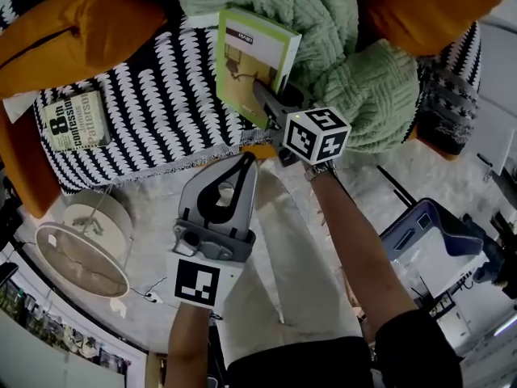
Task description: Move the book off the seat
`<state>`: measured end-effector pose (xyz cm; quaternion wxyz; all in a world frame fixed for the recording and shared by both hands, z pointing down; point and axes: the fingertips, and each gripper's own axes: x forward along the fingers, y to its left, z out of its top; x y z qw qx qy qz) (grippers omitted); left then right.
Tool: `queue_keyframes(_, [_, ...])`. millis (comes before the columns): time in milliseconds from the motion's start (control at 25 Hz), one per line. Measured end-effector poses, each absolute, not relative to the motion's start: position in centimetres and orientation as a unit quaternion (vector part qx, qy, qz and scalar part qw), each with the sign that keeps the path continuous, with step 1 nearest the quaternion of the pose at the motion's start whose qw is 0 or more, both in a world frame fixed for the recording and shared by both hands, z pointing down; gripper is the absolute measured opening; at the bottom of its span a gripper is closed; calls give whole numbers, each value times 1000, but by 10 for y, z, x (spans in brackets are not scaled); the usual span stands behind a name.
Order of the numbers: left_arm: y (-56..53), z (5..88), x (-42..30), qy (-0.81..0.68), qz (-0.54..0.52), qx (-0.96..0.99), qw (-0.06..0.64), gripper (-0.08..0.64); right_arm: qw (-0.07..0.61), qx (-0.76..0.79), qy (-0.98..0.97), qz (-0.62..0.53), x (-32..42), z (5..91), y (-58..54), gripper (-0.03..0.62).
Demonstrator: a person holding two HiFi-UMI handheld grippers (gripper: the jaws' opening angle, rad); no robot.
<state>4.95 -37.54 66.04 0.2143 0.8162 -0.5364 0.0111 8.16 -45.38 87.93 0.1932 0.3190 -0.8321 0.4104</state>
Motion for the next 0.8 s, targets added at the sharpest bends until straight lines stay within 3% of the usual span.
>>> queue_keyframes(800, [-369,544,31,-544,-6,817,191,11,154,338,-840,396,97,711,-430,135])
